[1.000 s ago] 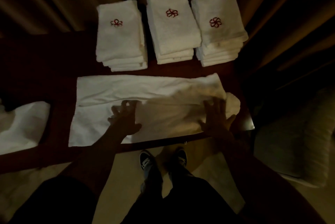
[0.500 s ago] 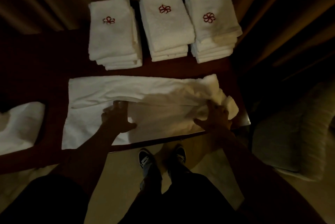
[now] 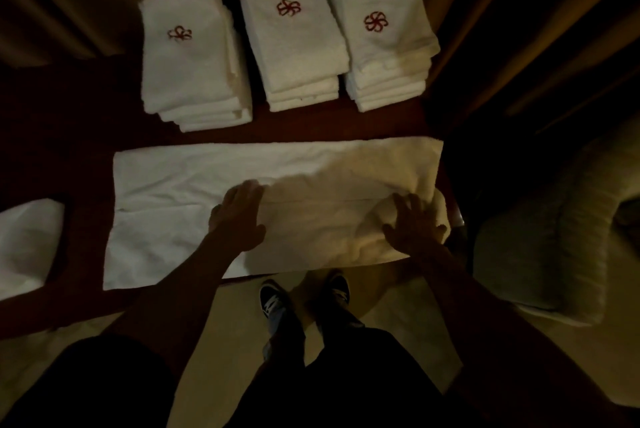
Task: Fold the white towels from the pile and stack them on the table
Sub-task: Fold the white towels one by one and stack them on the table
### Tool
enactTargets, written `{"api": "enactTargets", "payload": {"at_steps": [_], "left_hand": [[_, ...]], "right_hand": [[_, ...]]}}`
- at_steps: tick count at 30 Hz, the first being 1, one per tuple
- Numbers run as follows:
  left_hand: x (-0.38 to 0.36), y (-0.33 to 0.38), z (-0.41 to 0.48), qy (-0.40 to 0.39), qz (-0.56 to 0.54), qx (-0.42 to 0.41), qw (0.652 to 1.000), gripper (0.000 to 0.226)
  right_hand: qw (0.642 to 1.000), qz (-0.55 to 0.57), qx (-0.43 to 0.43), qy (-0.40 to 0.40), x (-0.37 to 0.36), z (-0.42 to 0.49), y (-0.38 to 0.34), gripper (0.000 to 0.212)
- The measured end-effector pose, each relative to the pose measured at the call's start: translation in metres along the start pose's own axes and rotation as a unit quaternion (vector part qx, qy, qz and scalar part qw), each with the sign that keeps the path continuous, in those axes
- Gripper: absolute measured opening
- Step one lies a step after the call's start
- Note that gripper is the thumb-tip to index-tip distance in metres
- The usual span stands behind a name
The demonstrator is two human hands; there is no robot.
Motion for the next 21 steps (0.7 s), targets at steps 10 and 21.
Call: {"api": "enactTargets", "payload": {"at_steps": [10, 21], "left_hand": [[0.007, -0.007, -0.005, -0.015, 0.047, 0.086, 0.995, 0.058], [0.016, -0.018, -0.003, 0.106, -0.015, 0.051, 0.993, 0.022]], "right_hand": [[0.997, 0.015, -0.020, 0.072, 0.020, 0.006, 0.010, 0.056], [0.974, -0.021, 0.053, 0.220, 0.035, 0.027, 0.007, 0.021]]}}
Point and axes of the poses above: each hand's wrist, its own z-axis towards the middle knuckle, its own x-axis out of the back of the hand, y = z × x, the point moved 4 cm from there along z, towards the middle knuckle, and after that the axes turned 8 degrees about x, right-handed, at the moved point
